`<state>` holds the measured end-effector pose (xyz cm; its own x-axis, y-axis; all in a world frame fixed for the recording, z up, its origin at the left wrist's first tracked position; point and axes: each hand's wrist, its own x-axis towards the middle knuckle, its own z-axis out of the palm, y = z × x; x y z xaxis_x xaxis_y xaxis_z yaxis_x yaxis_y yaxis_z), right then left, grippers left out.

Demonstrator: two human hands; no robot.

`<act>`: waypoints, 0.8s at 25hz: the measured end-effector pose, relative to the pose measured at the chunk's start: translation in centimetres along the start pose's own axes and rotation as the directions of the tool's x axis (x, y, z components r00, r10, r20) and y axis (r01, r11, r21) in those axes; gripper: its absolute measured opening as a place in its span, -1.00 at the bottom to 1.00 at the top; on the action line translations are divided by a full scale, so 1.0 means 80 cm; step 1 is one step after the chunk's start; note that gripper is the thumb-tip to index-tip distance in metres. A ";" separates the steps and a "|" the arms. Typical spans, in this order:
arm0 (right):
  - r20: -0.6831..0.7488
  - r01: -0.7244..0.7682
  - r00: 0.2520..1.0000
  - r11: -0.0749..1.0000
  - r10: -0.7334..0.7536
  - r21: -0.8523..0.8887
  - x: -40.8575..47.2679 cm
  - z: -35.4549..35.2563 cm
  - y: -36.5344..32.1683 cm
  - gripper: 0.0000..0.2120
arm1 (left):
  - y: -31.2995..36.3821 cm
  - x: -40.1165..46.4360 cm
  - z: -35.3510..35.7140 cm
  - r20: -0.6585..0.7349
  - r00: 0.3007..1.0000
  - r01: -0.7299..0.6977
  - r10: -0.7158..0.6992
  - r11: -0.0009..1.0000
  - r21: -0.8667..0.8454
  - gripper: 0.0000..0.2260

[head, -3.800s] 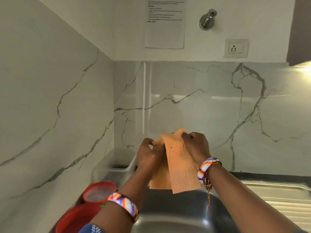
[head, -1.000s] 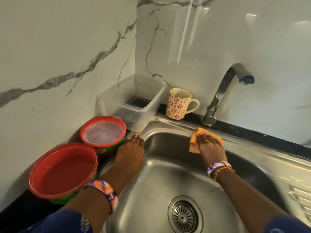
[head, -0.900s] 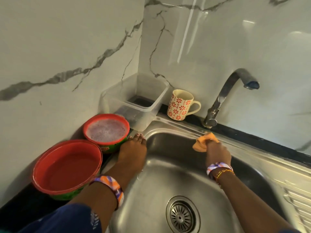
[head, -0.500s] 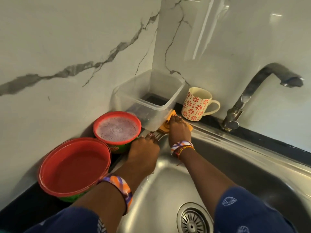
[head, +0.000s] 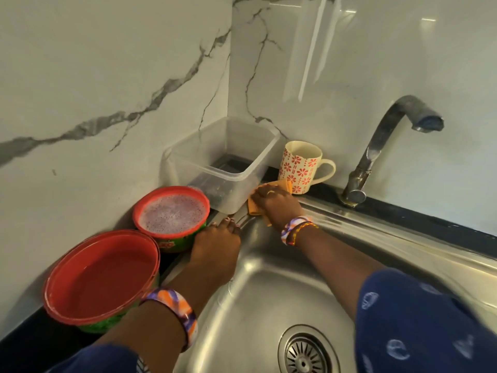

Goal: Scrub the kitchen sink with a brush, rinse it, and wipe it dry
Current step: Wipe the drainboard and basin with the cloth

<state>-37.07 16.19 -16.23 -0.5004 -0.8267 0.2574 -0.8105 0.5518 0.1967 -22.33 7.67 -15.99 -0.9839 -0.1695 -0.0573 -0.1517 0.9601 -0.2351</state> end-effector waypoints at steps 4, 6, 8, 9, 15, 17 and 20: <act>0.163 -0.026 0.986 0.999 0.033 -0.048 -0.021 0.003 0.018 -0.54 | -0.003 0.002 0.005 -0.002 1.000 0.010 -0.010 1.000 0.002 -0.32; 0.210 -0.146 0.967 0.989 0.147 -0.017 -0.060 -0.013 0.039 -0.56 | -0.001 0.000 0.003 0.008 1.000 0.008 -0.008 0.999 0.031 -0.32; 0.208 -0.247 0.946 0.969 0.247 -0.027 -0.111 -0.022 0.062 -0.56 | 0.003 -0.002 0.001 0.015 1.000 -0.004 0.004 0.999 0.054 -0.33; 0.217 -0.285 0.934 0.958 0.283 -0.024 -0.138 -0.028 0.072 -0.56 | 0.005 -0.002 -0.001 0.007 1.000 -0.015 0.015 0.998 0.053 -0.36; 0.185 -0.663 0.747 0.697 0.639 0.273 -0.276 -0.075 0.109 -0.68 | -0.006 -0.004 -0.009 0.050 0.999 0.012 -0.005 0.989 -0.147 -0.60; 0.079 -0.723 0.648 0.580 0.757 0.375 -0.328 -0.103 0.115 -0.67 | 0.013 0.001 -0.023 0.032 0.999 0.035 -0.029 0.976 -0.217 -0.67; -0.016 -0.823 0.389 0.355 0.921 0.444 -0.406 -0.153 0.135 -0.71 | 0.093 0.010 -0.060 -0.013 0.999 -0.044 0.043 0.916 -0.398 -0.58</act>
<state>-25.83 50.33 -10.89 -0.9362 0.1885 0.2966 -0.0116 0.8270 -0.5620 -24.73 15.75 -13.13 -0.9906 -0.1254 -0.0552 -0.1332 0.9758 0.1737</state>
